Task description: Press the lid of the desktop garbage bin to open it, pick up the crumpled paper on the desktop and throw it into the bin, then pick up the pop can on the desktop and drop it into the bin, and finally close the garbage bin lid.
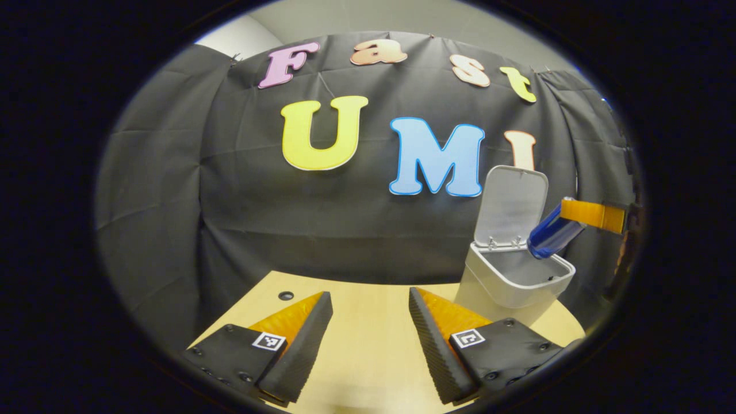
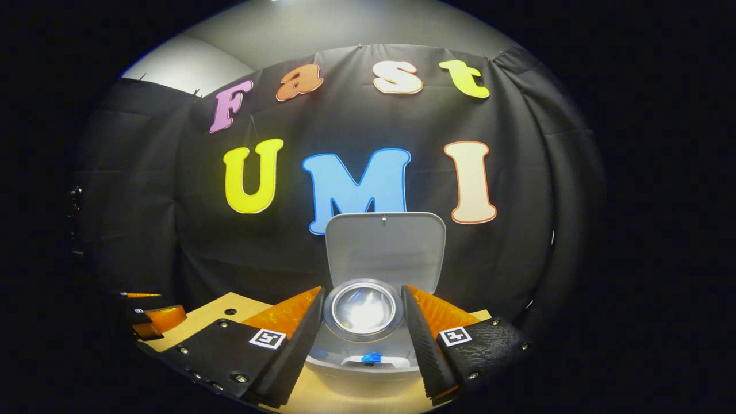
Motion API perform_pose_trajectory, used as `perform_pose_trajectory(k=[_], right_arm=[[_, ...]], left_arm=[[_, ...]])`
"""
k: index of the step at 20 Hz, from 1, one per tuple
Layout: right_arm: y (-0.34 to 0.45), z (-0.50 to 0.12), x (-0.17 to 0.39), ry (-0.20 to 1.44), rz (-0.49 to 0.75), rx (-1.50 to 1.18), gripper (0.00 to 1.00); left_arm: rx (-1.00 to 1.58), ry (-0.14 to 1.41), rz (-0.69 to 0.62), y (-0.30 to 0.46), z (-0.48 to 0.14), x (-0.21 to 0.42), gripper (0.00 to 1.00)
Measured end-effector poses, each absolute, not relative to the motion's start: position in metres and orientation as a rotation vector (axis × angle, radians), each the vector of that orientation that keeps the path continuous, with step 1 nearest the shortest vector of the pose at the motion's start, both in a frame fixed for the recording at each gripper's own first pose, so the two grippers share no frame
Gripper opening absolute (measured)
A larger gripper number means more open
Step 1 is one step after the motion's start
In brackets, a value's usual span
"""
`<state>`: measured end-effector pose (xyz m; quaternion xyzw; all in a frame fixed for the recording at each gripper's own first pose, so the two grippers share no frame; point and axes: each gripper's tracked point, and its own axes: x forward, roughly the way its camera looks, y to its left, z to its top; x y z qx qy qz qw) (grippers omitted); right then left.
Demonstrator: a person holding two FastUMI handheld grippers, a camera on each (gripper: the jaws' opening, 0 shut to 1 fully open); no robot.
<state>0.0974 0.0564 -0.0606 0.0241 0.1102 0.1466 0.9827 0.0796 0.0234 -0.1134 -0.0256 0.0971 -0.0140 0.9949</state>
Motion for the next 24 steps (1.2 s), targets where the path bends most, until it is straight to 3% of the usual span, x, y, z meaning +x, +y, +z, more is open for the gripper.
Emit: perform_pose_trajectory(k=[11, 16, 24], right_arm=[[0.035, -0.088, 0.104, 0.276, 0.222, 0.048, 0.83], [0.033, -0.090, 0.105, 0.285, 0.223, 0.070, 0.88], [0.033, -0.087, 0.107, 0.278, 0.219, 0.088, 0.88]], left_arm=[[-0.065, 0.205, -0.006, 0.032, -0.117, 0.077, 0.90], [-0.071, 0.212, -0.004, 0.033, -0.122, 0.077, 0.90], [-0.074, 0.215, -0.007, 0.031, -0.124, 0.080, 0.89]])
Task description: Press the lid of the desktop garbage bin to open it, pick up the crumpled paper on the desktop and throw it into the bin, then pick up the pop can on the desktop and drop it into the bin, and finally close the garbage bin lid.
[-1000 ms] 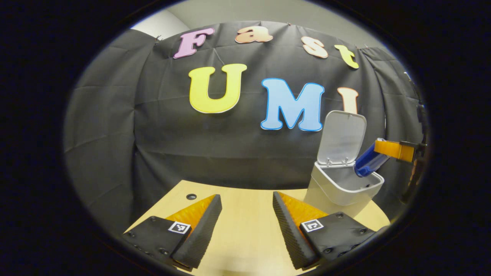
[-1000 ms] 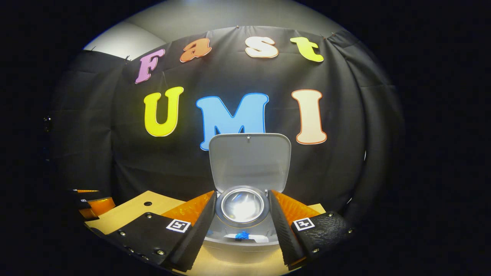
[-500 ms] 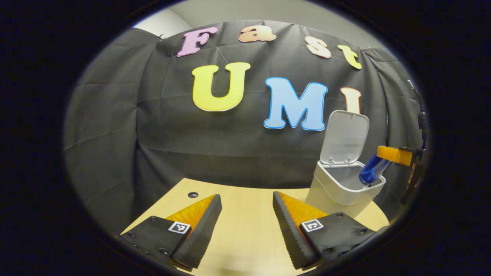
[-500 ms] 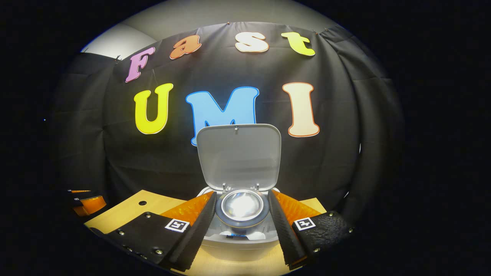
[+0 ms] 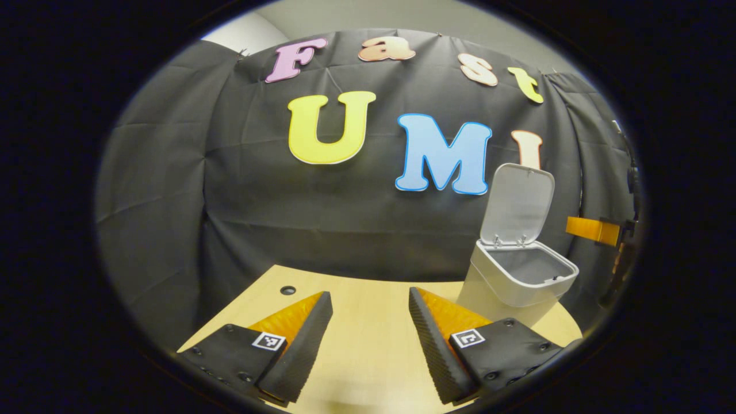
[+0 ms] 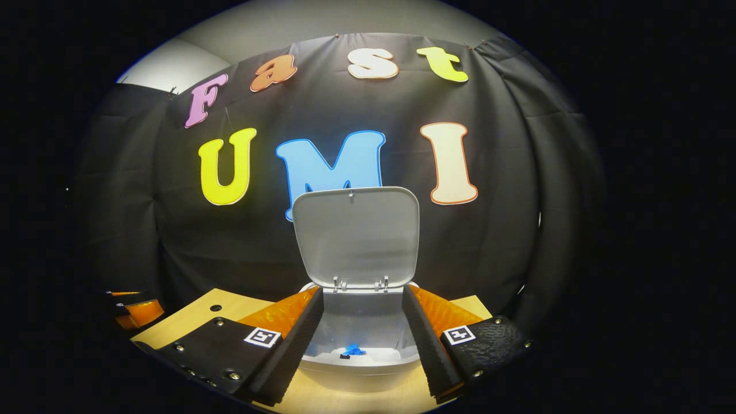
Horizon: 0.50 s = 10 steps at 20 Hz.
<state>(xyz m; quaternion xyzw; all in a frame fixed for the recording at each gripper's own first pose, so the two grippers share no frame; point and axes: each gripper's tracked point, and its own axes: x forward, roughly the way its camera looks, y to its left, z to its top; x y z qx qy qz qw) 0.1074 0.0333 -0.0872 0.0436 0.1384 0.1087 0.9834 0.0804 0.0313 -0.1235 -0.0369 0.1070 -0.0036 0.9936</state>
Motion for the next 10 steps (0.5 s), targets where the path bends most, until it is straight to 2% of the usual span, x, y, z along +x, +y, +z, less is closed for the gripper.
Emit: perform_pose_trajectory(k=[10], right_arm=[[0.034, -0.071, 0.120, 0.243, 0.207, 0.086, 0.88]], left_arm=[[-0.074, 0.228, -0.022, 0.029, -0.129, 0.086, 0.89]])
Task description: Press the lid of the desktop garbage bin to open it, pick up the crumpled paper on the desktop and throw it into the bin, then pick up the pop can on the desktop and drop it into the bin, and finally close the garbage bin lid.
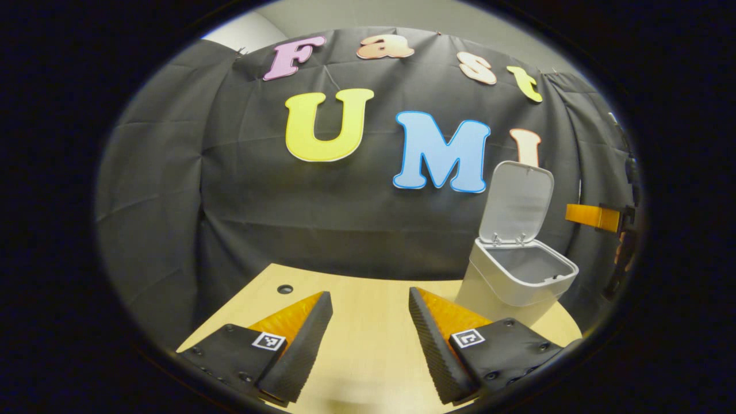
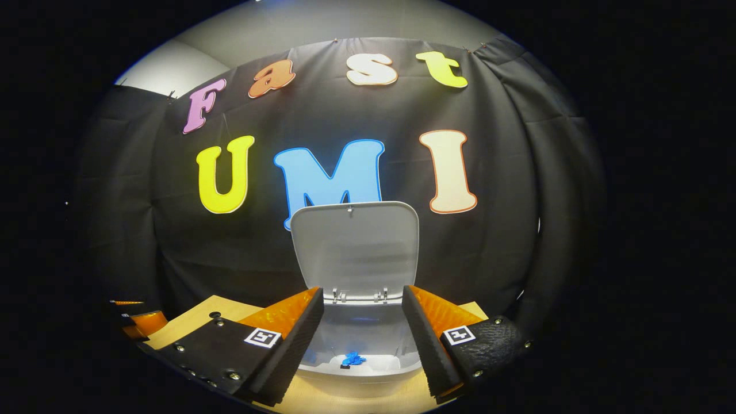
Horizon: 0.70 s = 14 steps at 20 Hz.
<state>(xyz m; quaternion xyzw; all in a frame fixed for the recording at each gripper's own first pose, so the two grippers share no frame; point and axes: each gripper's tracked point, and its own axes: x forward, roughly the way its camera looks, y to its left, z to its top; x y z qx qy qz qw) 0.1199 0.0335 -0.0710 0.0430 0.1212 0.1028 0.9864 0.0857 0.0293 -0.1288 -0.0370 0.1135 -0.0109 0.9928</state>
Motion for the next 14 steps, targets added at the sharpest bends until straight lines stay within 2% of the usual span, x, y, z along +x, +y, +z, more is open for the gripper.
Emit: perform_pose_trajectory(k=[14], right_arm=[[0.037, -0.013, 0.172, 0.139, 0.197, 0.047, 0.87]], left_arm=[[-0.068, 0.244, -0.032, 0.029, -0.135, 0.102, 0.89]])
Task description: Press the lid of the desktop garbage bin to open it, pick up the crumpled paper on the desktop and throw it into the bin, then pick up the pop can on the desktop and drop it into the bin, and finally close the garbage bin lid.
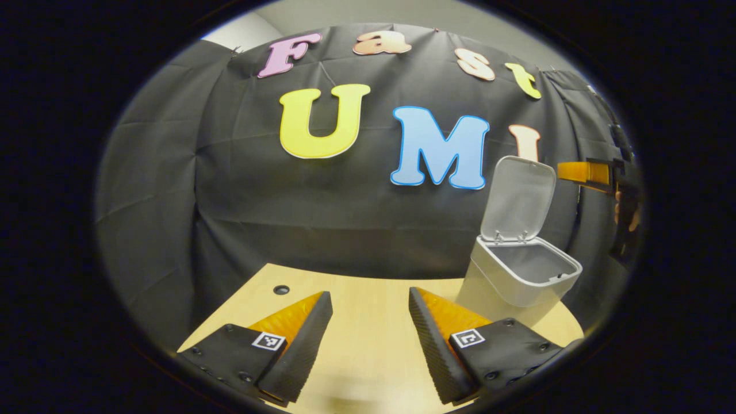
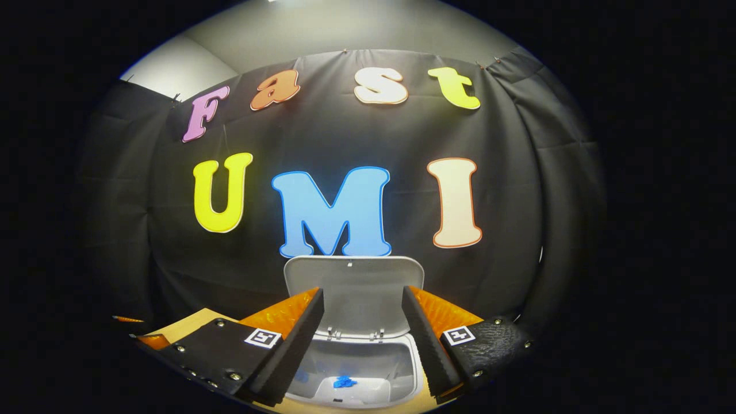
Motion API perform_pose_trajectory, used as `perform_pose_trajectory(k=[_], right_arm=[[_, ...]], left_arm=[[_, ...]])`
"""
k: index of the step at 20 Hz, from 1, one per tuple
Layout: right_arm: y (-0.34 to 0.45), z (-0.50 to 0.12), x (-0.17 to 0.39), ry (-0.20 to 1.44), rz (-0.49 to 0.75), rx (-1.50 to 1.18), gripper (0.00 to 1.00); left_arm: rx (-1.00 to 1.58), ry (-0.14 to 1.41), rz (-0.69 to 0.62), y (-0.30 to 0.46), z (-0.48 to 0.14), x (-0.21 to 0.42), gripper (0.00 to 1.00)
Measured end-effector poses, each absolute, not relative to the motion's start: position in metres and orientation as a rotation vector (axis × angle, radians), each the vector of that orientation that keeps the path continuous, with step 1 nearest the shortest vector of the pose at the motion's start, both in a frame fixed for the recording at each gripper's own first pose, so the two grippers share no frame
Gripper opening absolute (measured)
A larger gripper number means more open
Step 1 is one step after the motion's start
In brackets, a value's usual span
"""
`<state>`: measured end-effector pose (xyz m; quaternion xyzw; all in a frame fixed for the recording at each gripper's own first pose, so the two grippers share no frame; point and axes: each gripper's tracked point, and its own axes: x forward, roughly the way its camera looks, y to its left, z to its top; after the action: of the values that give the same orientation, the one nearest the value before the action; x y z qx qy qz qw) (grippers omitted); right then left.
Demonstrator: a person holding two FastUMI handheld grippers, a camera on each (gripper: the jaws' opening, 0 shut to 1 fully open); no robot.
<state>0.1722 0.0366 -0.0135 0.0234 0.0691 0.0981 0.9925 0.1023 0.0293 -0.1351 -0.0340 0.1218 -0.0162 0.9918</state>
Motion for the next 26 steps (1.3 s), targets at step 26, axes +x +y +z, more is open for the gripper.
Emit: perform_pose_trajectory(k=[26], right_arm=[[0.050, 0.014, 0.268, 0.094, 0.191, 0.026, 0.68]], left_arm=[[-0.069, 0.278, 0.020, 0.046, -0.150, 0.129, 0.90]])
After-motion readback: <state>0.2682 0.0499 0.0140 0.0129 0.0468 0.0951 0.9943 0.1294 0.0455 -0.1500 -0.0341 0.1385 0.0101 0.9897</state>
